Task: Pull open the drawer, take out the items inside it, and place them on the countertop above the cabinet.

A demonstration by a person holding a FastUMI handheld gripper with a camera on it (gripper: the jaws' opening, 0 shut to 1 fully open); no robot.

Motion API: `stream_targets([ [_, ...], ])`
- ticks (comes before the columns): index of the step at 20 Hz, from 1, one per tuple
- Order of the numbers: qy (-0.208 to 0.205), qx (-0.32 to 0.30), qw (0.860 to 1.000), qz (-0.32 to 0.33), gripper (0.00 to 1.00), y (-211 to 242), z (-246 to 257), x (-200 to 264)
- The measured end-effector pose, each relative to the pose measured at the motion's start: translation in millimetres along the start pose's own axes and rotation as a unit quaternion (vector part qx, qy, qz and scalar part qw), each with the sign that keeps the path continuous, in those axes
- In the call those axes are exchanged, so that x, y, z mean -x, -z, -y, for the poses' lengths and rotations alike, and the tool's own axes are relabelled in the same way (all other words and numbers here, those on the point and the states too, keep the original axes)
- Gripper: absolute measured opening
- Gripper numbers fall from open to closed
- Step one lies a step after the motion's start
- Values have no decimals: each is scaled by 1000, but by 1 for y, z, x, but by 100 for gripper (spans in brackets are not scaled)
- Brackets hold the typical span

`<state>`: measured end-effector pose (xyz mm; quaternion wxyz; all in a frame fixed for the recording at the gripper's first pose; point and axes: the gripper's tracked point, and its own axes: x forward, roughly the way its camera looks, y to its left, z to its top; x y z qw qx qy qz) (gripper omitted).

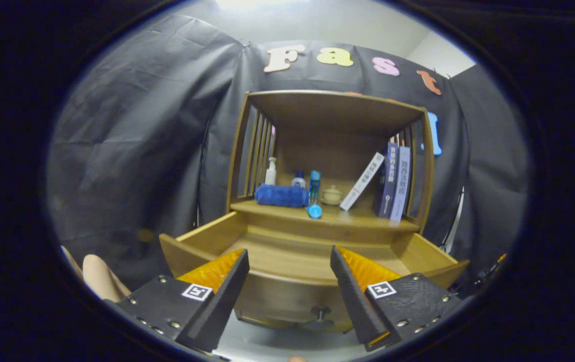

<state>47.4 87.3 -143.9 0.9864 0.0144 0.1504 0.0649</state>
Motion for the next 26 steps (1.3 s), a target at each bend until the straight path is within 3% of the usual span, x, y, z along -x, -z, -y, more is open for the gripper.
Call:
stream_targets([
  [5, 21, -6, 999, -25, 97, 29, 5, -5],
  [14, 77, 62, 995, -21, 96, 33, 6, -12],
  [26, 92, 52, 994, -13, 97, 27, 3, -36],
])
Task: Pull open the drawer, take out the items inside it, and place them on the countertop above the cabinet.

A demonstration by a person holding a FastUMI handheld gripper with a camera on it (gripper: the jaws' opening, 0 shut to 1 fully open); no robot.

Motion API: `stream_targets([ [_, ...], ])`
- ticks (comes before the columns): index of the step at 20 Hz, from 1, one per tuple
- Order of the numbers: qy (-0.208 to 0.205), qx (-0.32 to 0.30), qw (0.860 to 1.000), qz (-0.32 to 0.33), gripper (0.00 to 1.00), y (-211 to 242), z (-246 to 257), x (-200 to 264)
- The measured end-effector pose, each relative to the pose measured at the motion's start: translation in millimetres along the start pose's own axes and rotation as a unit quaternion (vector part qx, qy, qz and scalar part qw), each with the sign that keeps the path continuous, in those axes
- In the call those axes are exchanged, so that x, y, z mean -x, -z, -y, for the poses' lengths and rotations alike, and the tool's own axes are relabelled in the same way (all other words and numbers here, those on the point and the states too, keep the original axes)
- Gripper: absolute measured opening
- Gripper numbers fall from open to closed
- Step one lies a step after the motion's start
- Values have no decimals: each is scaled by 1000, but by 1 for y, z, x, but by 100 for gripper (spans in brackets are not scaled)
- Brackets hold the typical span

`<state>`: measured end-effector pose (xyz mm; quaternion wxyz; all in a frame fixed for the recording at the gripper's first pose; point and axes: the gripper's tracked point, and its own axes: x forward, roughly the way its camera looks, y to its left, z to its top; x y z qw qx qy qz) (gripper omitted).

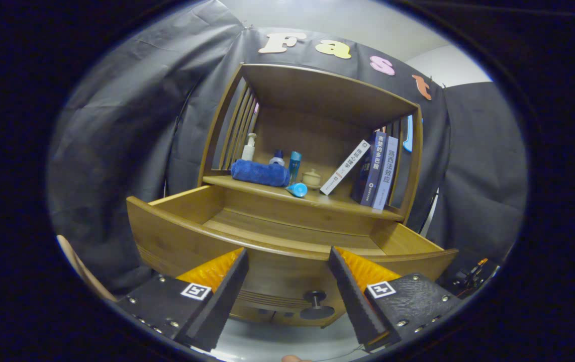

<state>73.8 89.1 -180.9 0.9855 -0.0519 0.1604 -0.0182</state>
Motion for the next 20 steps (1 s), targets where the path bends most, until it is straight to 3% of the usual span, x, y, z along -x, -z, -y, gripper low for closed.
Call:
stream_targets([
  [20, 3, 24, 1000, -16, 97, -15, -5, -124],
])
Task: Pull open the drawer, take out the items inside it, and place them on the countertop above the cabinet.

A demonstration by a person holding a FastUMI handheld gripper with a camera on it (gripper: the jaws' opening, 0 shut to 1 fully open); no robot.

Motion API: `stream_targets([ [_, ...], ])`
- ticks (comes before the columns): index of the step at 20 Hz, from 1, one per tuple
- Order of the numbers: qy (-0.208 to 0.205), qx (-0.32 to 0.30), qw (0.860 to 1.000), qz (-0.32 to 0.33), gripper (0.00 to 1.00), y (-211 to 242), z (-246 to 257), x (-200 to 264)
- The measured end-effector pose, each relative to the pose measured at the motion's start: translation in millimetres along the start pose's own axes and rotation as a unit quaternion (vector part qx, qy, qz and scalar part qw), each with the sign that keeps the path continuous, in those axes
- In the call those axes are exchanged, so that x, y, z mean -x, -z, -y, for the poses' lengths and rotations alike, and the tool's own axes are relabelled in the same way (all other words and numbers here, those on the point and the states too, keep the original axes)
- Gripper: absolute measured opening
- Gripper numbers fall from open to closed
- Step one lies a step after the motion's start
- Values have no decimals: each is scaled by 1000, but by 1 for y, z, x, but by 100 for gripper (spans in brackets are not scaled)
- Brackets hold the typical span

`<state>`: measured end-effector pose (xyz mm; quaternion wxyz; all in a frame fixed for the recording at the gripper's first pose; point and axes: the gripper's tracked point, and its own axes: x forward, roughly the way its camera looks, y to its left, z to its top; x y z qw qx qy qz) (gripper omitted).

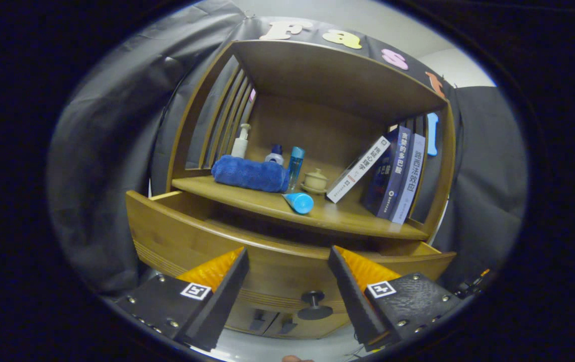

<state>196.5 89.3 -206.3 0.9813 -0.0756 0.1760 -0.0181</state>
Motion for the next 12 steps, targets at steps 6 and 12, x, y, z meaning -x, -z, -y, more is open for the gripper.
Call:
stream_targets([
  [6, 3, 4, 1000, -5, 97, -4, -3, -27],
  [12, 4, 10, 1000, -5, 97, -6, -3, -49],
])
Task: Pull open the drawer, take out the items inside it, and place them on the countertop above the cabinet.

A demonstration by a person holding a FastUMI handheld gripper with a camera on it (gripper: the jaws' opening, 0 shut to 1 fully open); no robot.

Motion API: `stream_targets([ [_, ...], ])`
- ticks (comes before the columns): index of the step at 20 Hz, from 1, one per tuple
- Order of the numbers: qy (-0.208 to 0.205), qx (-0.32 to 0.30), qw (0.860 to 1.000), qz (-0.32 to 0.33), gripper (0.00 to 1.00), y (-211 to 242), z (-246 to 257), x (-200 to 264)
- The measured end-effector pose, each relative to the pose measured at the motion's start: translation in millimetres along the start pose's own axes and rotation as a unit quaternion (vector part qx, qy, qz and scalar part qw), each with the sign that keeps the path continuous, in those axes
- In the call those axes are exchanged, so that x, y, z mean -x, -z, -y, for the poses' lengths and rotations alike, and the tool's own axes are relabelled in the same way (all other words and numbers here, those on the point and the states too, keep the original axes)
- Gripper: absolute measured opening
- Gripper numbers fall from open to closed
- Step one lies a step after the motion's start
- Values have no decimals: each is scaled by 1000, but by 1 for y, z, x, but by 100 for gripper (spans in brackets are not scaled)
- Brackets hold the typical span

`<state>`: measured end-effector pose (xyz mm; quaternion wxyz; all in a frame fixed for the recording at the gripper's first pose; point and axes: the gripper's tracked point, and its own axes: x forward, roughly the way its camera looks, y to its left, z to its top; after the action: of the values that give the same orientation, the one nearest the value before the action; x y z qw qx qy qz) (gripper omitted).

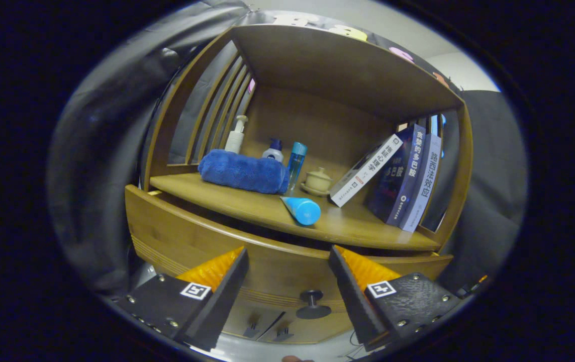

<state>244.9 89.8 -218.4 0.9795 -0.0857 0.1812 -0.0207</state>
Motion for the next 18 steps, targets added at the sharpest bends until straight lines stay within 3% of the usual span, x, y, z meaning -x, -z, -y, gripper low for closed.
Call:
stream_targets([
  [18, 1, 6, 1000, 4, 97, -2, -2, -29],
])
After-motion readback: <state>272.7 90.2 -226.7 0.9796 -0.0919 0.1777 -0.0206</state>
